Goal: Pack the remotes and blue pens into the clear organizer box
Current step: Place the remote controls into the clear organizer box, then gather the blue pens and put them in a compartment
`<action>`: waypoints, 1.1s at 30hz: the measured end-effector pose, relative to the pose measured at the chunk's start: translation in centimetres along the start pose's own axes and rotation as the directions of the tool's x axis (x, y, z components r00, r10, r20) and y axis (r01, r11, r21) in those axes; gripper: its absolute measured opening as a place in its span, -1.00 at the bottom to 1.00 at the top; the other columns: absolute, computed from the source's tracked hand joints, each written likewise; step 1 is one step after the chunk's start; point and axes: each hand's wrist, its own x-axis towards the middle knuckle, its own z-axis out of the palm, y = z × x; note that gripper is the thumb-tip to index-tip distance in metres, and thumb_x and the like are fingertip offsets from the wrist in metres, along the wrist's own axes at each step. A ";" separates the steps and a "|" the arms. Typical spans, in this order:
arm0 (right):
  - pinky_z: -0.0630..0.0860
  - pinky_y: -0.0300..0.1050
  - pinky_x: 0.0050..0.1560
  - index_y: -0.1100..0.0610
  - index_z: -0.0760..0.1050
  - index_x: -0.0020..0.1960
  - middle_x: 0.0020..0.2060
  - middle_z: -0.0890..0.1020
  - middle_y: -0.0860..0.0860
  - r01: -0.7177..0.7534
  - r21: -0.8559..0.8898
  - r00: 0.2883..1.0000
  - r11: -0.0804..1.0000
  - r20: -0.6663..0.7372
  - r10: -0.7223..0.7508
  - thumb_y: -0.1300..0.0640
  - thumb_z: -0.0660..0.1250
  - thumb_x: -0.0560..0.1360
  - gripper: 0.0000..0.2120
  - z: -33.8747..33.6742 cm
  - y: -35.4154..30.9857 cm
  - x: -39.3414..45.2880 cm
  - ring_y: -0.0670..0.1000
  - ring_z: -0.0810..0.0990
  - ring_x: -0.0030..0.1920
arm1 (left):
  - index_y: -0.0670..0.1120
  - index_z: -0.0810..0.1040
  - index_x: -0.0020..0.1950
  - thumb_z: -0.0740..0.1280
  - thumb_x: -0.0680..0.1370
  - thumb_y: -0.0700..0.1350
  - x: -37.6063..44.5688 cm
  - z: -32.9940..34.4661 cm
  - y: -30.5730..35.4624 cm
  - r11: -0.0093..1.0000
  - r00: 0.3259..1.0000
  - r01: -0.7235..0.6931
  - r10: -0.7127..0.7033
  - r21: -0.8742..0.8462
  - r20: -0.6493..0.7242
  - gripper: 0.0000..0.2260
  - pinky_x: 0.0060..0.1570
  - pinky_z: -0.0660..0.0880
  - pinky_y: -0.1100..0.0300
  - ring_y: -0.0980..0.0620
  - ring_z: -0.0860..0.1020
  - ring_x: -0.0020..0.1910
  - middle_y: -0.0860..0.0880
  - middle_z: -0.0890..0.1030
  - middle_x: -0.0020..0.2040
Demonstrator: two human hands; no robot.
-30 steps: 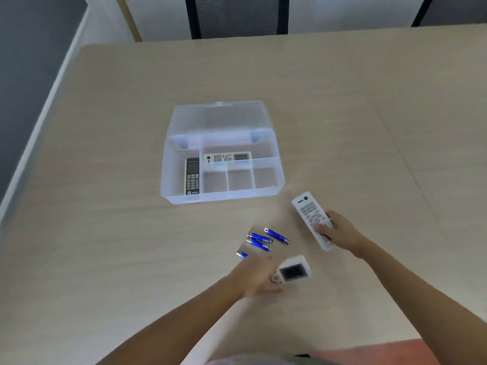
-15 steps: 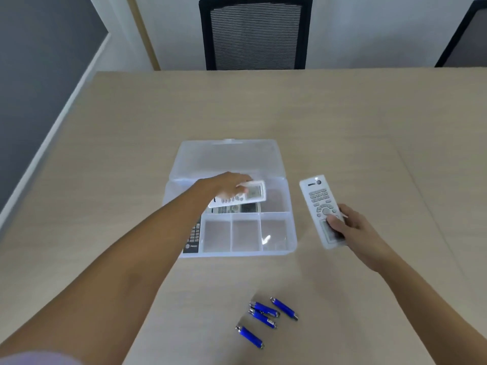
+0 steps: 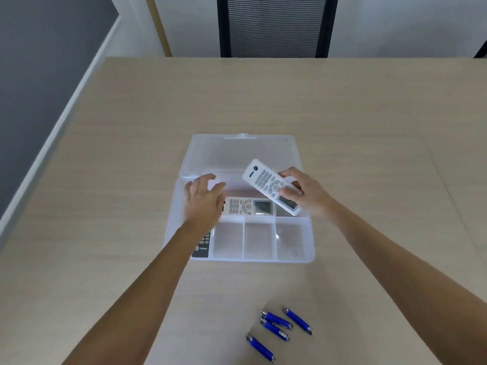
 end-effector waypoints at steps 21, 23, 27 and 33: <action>0.30 -0.37 -0.29 0.11 0.51 -0.06 -0.28 0.52 -0.04 0.203 -0.266 0.920 0.942 -0.277 -0.277 0.28 0.22 0.51 -0.87 8.2 3.6 -12.8 -0.17 0.40 -0.38 | -0.05 0.54 -0.01 0.27 0.55 -0.13 -18.7 1.8 1.1 0.858 0.913 -0.405 0.396 -0.316 -0.095 -0.93 -0.06 0.43 0.15 -0.02 0.50 -0.07 -0.01 0.54 -0.03; 0.32 -0.32 -0.28 0.08 0.50 -0.12 -0.30 0.51 -0.06 0.065 -0.300 0.959 0.952 -0.244 -0.142 0.28 0.24 0.49 -0.87 9.5 6.0 -22.5 -0.17 0.39 -0.38 | -0.01 0.53 0.02 0.26 0.55 -0.09 -26.5 1.3 4.8 0.740 0.755 -0.608 0.651 -0.288 0.077 -0.91 -0.12 0.42 0.21 0.02 0.46 -0.08 0.01 0.52 -0.01; 0.41 -0.15 -0.15 0.10 0.52 -0.02 -0.16 0.53 0.01 -0.115 -0.303 0.990 0.946 -0.116 0.083 0.21 0.25 0.48 -0.88 11.7 9.6 -21.8 0.01 0.51 -0.20 | 0.06 0.48 0.09 0.24 0.51 -0.02 -28.1 5.0 6.0 0.784 0.766 -0.581 0.618 -0.219 0.176 -0.83 -0.03 0.35 0.27 0.08 0.45 0.03 0.06 0.49 0.07; 0.42 -0.01 0.01 0.18 0.36 0.15 0.12 0.45 0.15 -0.148 -0.487 0.980 0.861 0.047 0.196 0.18 0.19 0.46 -0.73 13.5 8.6 -20.7 0.18 0.46 0.12 | -0.02 0.48 -0.01 0.41 0.37 -0.06 -27.6 4.7 6.8 0.806 0.768 -0.591 0.549 0.034 0.329 -0.77 -0.23 0.53 0.22 0.01 0.55 -0.15 0.05 0.57 -0.14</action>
